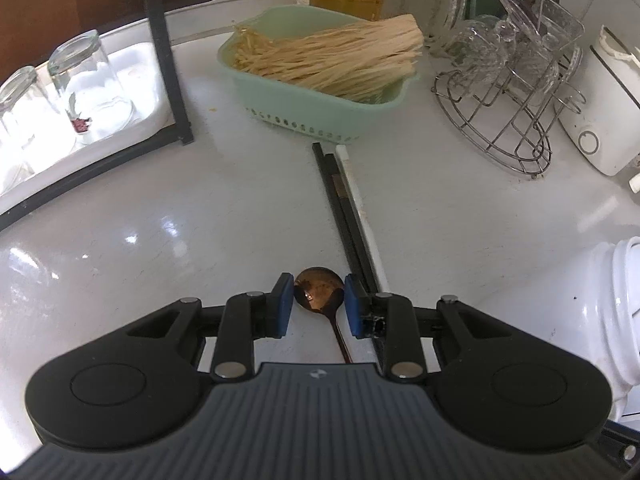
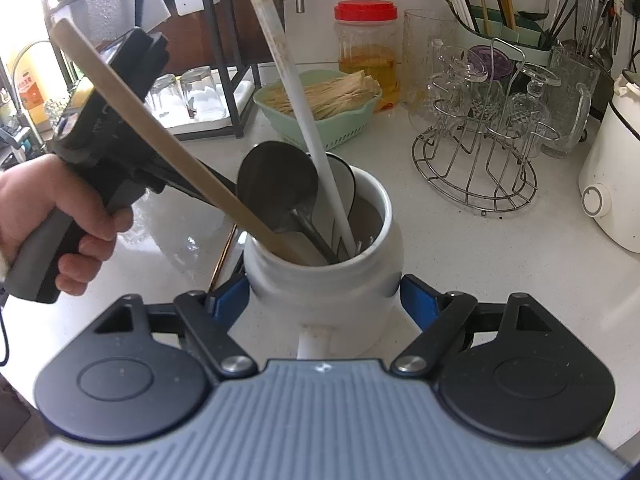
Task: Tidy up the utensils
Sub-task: 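Close the left gripper on the copper spoon handle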
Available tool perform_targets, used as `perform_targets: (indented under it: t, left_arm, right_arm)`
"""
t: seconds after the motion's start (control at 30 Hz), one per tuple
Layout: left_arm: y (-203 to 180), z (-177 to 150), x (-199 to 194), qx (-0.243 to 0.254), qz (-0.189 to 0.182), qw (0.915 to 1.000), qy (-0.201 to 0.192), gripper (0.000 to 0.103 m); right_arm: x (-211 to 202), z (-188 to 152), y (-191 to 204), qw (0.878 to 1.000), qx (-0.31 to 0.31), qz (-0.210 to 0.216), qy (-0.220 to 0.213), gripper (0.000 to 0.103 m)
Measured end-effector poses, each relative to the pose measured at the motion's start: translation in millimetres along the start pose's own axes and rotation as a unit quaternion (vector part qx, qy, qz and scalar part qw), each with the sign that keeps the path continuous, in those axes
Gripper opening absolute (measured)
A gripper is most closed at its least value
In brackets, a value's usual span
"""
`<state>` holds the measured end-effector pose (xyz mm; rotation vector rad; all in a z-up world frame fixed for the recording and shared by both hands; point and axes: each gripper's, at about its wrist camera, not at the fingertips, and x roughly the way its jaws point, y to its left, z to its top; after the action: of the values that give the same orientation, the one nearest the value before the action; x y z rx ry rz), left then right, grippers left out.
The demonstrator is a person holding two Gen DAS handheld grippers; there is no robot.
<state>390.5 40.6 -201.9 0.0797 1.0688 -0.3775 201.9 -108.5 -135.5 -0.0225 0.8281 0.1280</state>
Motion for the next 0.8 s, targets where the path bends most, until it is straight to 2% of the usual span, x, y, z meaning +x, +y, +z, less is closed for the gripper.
perform_targets:
  t: [0.1, 0.43, 0.5, 0.57, 0.63, 0.7, 0.8]
  left_arm:
    - [4.8, 3.7, -7.0, -0.009, -0.004, 0.9999, -0.003, 0.006]
    - [10.3, -4.3, -5.5, -0.016, -0.006, 0.9999, 0.0, 0.006]
    - [13.3, -6.3, -7.2, -0.021, -0.016, 0.9996, -0.004, 0.006]
    - [14.0, -8.0, -9.4, -0.019, -0.023, 0.9995, -0.008, 0.009]
    - [13.7, -9.6, -9.2, -0.019, -0.022, 0.9995, -0.005, 0.016]
    - [14.8, -10.9, -8.6, -0.022, -0.028, 0.9994, -0.003, 0.031]
    - [12.3, -11.6, -8.9, -0.009, -0.035, 0.9993, -0.004, 0.037]
  right_arm:
    - [0.3, 0.5, 0.5, 1.0, 0.0, -0.002, 0.001, 0.084]
    - [1.8, 1.8, 3.7, 1.0, -0.006, -0.011, 0.005, 0.085]
    - [1.9, 2.3, 4.3, 1.0, -0.006, -0.012, 0.006, 0.085]
    - [1.9, 2.3, 4.6, 1.0, -0.007, -0.011, 0.007, 0.085]
    - [2.1, 2.3, 4.1, 1.0, -0.009, -0.01, 0.006, 0.085]
    - [2.5, 2.3, 3.7, 1.0, -0.009, -0.009, 0.006, 0.086]
    - [3.6, 2.7, 3.8, 1.0, -0.011, -0.009, 0.006, 0.086]
